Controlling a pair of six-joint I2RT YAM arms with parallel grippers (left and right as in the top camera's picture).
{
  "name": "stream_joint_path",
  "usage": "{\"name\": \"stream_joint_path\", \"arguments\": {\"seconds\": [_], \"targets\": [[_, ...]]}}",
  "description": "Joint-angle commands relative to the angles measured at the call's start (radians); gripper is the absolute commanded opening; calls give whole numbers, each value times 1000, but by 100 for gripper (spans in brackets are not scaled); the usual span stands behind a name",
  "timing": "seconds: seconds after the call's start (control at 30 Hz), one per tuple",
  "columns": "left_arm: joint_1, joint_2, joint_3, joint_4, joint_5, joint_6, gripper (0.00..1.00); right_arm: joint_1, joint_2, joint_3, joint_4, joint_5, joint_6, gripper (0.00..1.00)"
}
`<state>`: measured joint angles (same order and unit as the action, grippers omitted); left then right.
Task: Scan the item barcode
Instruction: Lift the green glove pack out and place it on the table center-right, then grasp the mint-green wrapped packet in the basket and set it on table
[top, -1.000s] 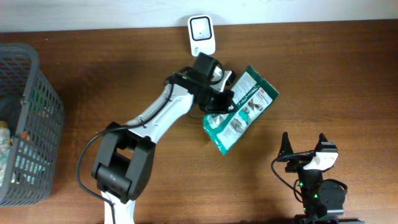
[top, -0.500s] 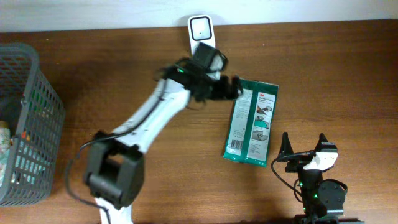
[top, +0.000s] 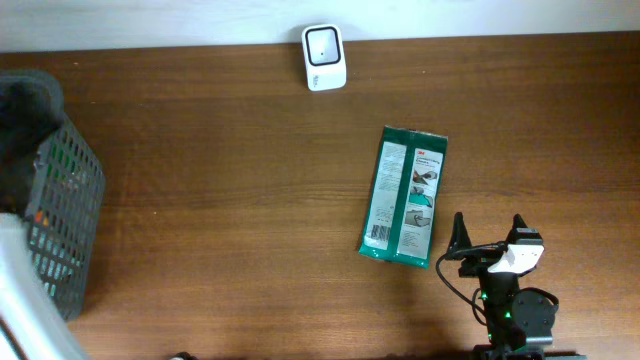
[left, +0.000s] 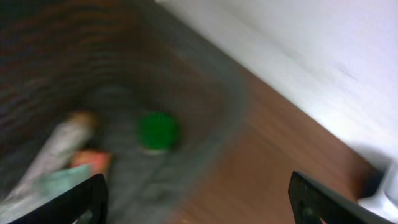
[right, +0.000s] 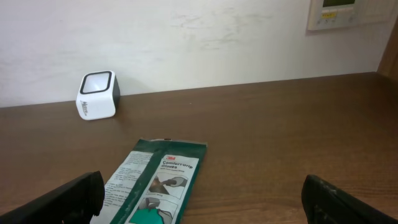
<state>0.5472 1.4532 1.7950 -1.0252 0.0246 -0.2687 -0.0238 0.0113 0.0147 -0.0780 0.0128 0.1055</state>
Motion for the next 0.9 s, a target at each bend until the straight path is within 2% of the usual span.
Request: {"name": "stream_joint_path", "arguments": {"seconds": [0.0,0.2,0.3,0.43,0.63,0.67,0.8,0.87], "targets": [[165,18,-61,-7,-100,-102,91,-3,-5,-9,-2,-2,6,98],[346,114,-321,48,-100,-105,90,-3,-5,-9,-2,-2,6,98],[380,170,-411,104,-101,-96,91,-3,-5,-9,-2,-2,6,98],[386,266,-468,182,-100,-13,89,-3,-5,-9,-2,-2,6,98],[387,418,-472,169,-100,4,84,-3,-5,-9,-2,-2,6,98],[387,435,-472,172,-100,16,79,-3,-5,-9,-2,-2,6,98],[387,468,-472,190,-100,17,71,-3,-5,-9,-2,-2,6,98],[387,468,-472,199,-99,17,60,-3,-5,-9,-2,-2,6,98]]}}
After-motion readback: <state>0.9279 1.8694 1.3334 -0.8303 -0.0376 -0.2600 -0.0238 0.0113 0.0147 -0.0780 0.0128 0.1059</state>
